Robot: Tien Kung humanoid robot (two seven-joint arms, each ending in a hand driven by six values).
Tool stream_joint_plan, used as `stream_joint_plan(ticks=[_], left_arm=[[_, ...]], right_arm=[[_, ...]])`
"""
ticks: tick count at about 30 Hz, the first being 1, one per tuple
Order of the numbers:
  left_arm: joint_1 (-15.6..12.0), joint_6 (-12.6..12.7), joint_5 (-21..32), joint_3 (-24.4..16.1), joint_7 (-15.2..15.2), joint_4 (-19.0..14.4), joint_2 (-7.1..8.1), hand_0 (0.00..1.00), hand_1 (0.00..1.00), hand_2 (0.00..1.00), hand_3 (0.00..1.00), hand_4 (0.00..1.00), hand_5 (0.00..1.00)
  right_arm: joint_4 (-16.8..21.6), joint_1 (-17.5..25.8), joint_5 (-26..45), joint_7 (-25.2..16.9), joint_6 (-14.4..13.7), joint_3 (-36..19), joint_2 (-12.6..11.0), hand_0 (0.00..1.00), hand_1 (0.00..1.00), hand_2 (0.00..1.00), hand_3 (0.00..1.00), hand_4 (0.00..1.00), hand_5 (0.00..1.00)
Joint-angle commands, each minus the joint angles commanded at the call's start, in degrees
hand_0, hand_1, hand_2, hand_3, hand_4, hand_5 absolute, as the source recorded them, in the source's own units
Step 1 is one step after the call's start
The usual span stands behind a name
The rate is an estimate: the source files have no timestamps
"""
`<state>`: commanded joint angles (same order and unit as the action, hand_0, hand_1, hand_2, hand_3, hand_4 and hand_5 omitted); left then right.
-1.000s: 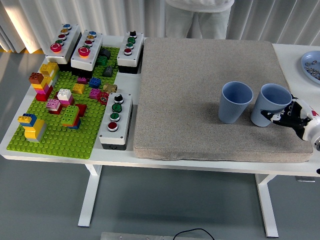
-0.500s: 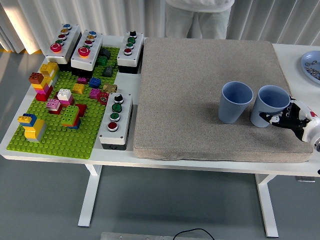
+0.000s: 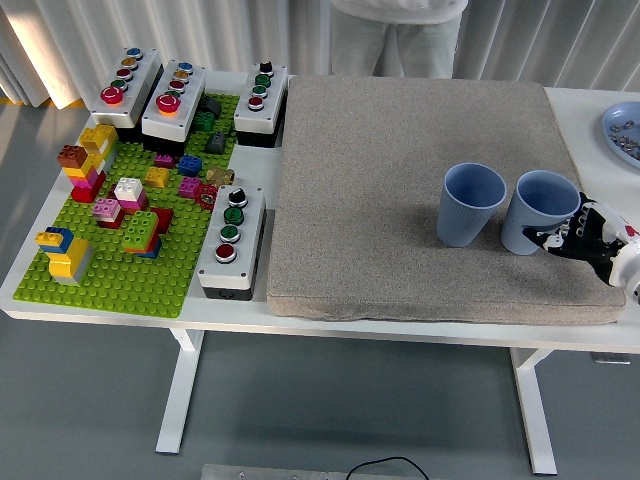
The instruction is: Pick cup pour cup place
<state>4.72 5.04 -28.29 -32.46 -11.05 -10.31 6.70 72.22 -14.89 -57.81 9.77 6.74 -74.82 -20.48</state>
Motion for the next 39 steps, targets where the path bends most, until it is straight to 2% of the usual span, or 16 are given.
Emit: stream_joint_plan(ticks=[6,8,14,24,32,39], left_arm=[[-0.07,0.01,0.21,0.20,0.05,0.00,0.05,0.723,0.769,0.822,0.661,0.507,0.946],[-0.13,0.02,0.09,0.08,0.03,0.00,0.06,0.723,0.770,0.822,0.662,0.507,0.946],[-0.38,0.03,-0.44,-0.39,-0.04,0.00,0.15,0.723,0.770,0.822,0.661,0.507,0.946],[-0.36,-0.05,-1.17,-1.06,-0.11,0.00,0.22,0.723,0.770,0.822,0.662,0.507,0.946],[-0.29,-0.08,-1.19,-1.09,-0.18,0.00,0.26,0.723,0.770,0.822,0.662,0.507,0.946],[-0.14,-0.02,-1.67,-1.80,-0.25,0.00,0.32,0.723,0.770,0.822,0.661,0.507,0.946]], right_arm=[[1.02,1.46,-0.18,0.19,0.14,-0.56,-0.73,0.910,0.889,0.998,0.998,0.826,0.213],[1.36,1.87,-0.25,0.22,0.07,-0.97,-1.03,0.911,0.889,0.998,0.998,0.847,0.247],[5.07,6.09,-0.32,0.58,0.20,-3.34,-3.26,0.909,0.889,0.998,0.998,0.849,0.248],[8.41,9.87,-0.45,0.90,0.23,-7.73,-4.69,0.909,0.887,0.997,0.994,0.850,0.249],[9.03,9.16,-0.32,1.11,-0.10,-8.57,-4.41,0.913,0.892,0.996,0.991,0.853,0.255],[8.78,5.61,0.90,1.12,-0.26,-9.87,-5.68,0.913,0.893,0.996,0.990,0.852,0.256]])
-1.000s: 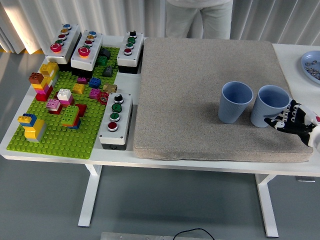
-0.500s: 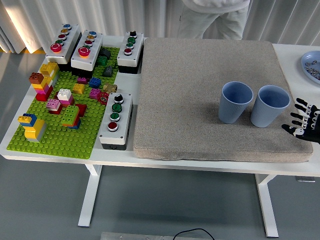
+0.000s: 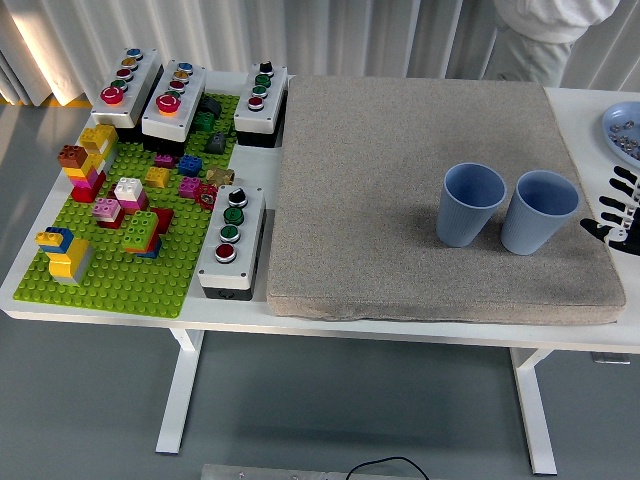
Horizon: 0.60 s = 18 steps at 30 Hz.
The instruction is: Pick cup pour cup place
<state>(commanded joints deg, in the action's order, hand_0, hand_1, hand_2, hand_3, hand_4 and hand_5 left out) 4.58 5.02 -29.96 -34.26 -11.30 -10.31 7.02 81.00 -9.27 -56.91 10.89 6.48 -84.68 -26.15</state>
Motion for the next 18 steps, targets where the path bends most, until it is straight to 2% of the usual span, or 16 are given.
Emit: stream_joint_plan(ticks=[5,9,10,15,16,18], left_arm=[[-0.01,0.07,-0.26,-0.58,-0.06,0.00,0.10,0.723,0.769,0.822,0.661,0.507,0.946],[-0.12,0.12,0.24,-0.24,0.00,0.00,0.20,0.723,0.769,0.822,0.661,0.507,0.946],[-0.09,0.15,0.42,-0.09,0.03,0.00,0.21,0.723,0.770,0.822,0.660,0.507,0.946],[-0.04,0.23,1.00,0.49,0.10,0.00,0.32,0.723,0.770,0.822,0.660,0.507,0.946],[-0.04,0.24,1.12,0.66,0.11,0.00,0.34,0.723,0.770,0.823,0.661,0.507,0.946],[-0.03,0.26,1.48,1.06,0.19,0.00,0.40,0.723,0.770,0.823,0.661,0.507,0.946]], right_arm=[[0.00,-4.88,1.88,-0.60,-1.54,-1.27,-1.75,0.909,0.886,0.973,0.978,0.849,0.262],[-0.71,-9.48,5.96,-3.27,-5.70,-2.07,-2.08,0.909,0.886,0.973,0.978,0.849,0.262],[-1.06,-10.99,7.47,-4.28,-7.12,-2.04,-2.09,0.867,0.825,0.884,0.917,0.839,0.264],[-2.38,-15.14,12.03,-7.26,-11.27,-1.65,-1.62,0.867,0.825,0.884,0.917,0.839,0.264],[-2.91,-16.04,13.48,-8.37,-12.56,-1.49,-1.26,0.823,0.769,0.794,0.839,0.837,0.271],[-4.01,-17.62,16.17,-10.39,-15.09,-1.20,-0.52,0.823,0.769,0.794,0.839,0.837,0.271]])
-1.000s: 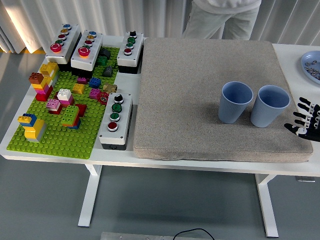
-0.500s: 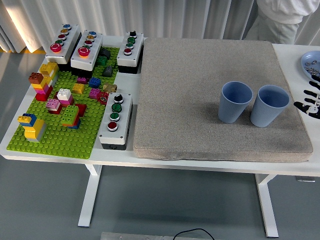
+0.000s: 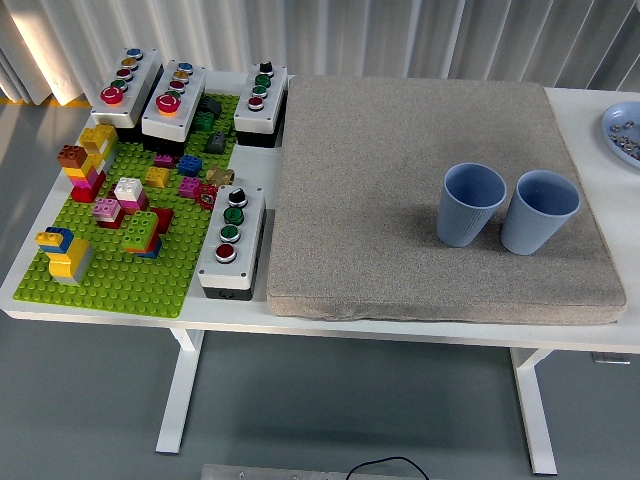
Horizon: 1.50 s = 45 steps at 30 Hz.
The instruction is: Pick cup pour cup place
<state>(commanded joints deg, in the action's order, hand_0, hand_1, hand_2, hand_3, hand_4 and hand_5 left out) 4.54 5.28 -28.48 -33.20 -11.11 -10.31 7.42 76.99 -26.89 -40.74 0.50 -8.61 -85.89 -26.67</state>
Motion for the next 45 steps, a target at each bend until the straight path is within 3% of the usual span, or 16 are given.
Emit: stream_joint_plan(ticks=[8,17,26,45], left_arm=[[0.12,-0.03,0.22,0.54,0.15,0.00,0.12,0.723,0.770,0.823,0.661,0.507,0.946],[0.54,-0.07,-0.12,0.39,0.16,0.00,-0.03,0.723,0.769,0.822,0.661,0.507,0.946],[0.46,-0.10,-1.29,-0.76,-0.02,0.00,-0.11,0.724,0.770,0.822,0.661,0.507,0.946],[0.45,-0.14,-1.34,-0.88,0.04,0.00,-0.09,0.723,0.769,0.822,0.661,0.506,0.944]], right_arm=[[-3.55,-4.55,5.16,-2.75,-3.06,-1.10,1.94,0.812,0.755,0.774,0.821,0.825,0.272],[-4.89,-5.80,5.89,-1.70,-2.17,-2.18,2.05,0.804,0.740,0.748,0.802,0.819,0.271],[-8.84,-6.05,8.87,-1.91,1.77,-2.86,1.78,0.801,0.740,0.743,0.793,0.809,0.264],[-7.97,-5.75,8.59,-1.31,2.05,-3.70,1.05,0.791,0.727,0.730,0.787,0.776,0.236]])
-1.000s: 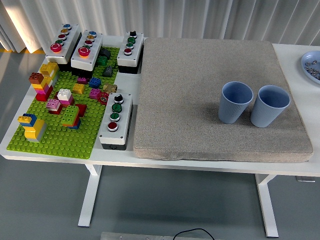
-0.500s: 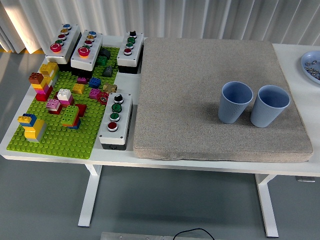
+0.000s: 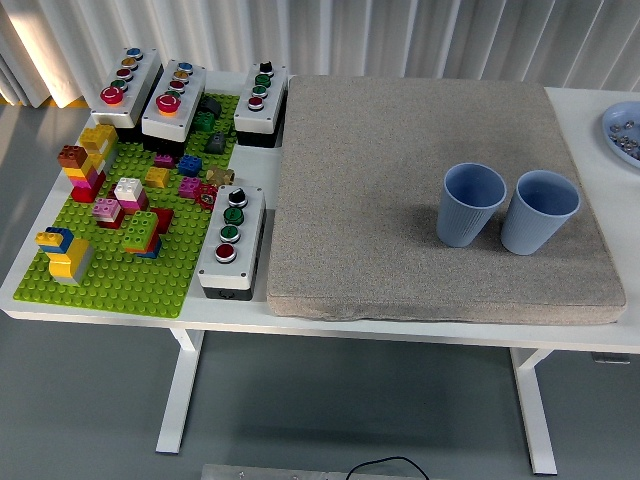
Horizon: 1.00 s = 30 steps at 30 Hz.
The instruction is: Pick cup pour cup place
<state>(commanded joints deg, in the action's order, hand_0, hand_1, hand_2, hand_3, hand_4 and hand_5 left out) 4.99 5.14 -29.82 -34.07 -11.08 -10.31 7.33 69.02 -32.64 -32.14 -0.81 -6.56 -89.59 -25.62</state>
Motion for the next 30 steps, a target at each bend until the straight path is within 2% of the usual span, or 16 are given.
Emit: stream_joint_plan(ticks=[30], left_arm=[[0.18,-0.08,0.84,0.67,0.28,0.00,0.00,0.723,0.769,0.823,0.662,0.506,0.946]], right_arm=[[-0.03,0.75,-0.86,0.62,0.05,0.03,0.72,0.794,0.722,0.727,0.782,0.764,0.227]])
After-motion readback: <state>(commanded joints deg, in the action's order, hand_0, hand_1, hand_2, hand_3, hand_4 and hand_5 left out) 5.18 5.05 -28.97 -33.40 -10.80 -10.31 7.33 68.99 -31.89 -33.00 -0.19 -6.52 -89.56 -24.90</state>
